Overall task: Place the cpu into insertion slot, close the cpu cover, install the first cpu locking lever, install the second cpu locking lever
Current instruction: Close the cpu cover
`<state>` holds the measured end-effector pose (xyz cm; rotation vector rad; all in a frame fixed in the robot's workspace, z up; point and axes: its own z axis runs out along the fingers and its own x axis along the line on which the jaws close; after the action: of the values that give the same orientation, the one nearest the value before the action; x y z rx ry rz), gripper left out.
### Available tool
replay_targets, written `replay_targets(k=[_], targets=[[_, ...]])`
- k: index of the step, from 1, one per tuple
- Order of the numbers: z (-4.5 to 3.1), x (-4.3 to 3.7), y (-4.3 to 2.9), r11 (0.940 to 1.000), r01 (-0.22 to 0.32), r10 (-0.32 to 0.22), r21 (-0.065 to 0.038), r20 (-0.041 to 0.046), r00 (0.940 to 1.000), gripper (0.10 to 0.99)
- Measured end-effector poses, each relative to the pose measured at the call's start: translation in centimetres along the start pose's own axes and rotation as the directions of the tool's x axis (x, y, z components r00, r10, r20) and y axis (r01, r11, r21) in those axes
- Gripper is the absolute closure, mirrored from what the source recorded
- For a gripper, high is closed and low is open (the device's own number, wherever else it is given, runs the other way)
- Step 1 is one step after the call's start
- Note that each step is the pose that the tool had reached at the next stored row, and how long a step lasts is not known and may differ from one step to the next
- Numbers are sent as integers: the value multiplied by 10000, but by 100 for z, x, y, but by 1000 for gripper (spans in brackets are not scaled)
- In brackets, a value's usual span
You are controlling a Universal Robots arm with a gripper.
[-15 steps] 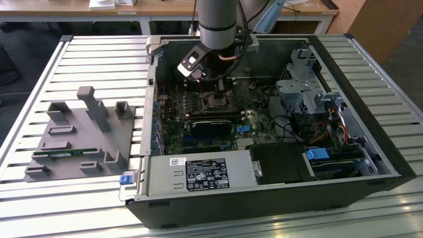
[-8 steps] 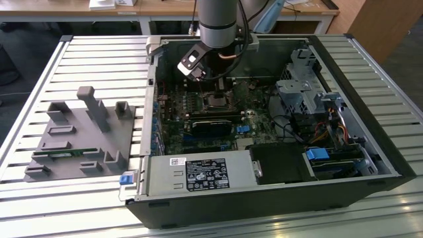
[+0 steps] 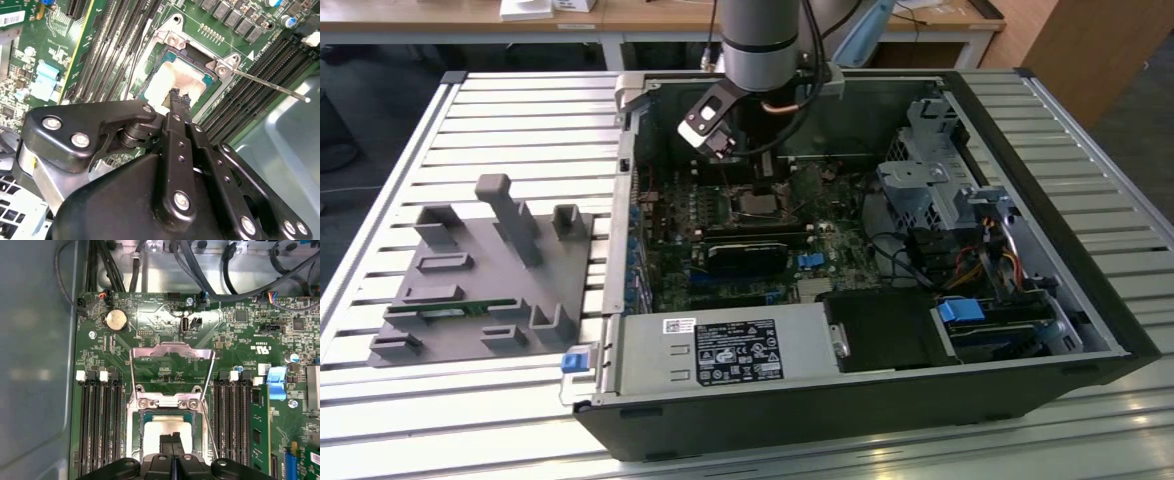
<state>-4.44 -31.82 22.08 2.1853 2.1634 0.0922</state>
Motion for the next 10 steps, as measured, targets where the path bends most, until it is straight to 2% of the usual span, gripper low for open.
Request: replay_targets(k=[10], targets=[[-288, -1, 25, 10000, 0, 0, 0, 8, 10000, 980]])
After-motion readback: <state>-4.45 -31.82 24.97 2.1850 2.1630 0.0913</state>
